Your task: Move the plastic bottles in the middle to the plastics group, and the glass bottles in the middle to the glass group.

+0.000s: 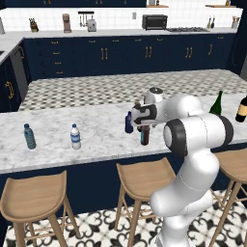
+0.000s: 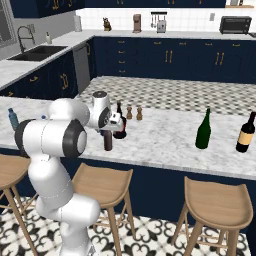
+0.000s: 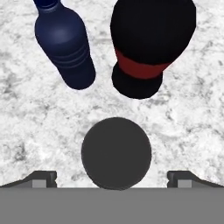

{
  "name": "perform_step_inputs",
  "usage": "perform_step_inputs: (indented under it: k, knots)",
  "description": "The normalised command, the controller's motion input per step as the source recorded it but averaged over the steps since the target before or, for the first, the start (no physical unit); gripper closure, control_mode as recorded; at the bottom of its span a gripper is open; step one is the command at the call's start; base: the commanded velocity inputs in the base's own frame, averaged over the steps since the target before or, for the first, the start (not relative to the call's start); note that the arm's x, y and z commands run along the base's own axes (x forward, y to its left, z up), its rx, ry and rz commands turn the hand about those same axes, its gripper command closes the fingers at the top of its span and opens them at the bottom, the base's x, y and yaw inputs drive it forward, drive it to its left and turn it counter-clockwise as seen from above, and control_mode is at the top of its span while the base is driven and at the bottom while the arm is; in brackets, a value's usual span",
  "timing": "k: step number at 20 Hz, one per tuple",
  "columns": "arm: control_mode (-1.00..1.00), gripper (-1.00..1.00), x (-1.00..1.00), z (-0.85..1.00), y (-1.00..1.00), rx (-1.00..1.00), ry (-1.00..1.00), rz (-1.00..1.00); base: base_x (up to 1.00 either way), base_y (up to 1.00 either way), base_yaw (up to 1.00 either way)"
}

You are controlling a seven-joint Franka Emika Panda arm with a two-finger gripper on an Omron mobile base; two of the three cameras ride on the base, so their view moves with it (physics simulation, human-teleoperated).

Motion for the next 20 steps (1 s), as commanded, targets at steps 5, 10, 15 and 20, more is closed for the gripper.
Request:
perform_step_inputs:
  k: [5, 10, 15, 20]
  knots:
    - [-1.0, -1.0, 0.0, -0.18, 0.0, 0.0, 0.0, 0.0, 0.0, 0.0, 0.0]
    - [-1.0, -1.0, 0.0, -0.11, 0.0, 0.0, -0.03, 0.0, 0.0, 0.0, 0.0]
    - [-1.0, -1.0, 0.01, 0.0, 0.0, 0.0, -0.07, 0.0, 0.0, 0.0, 0.0]
    - [-1.0, -1.0, 0.0, -0.05, 0.0, 0.0, -0.04, 0.0, 0.0, 0.0, 0.0]
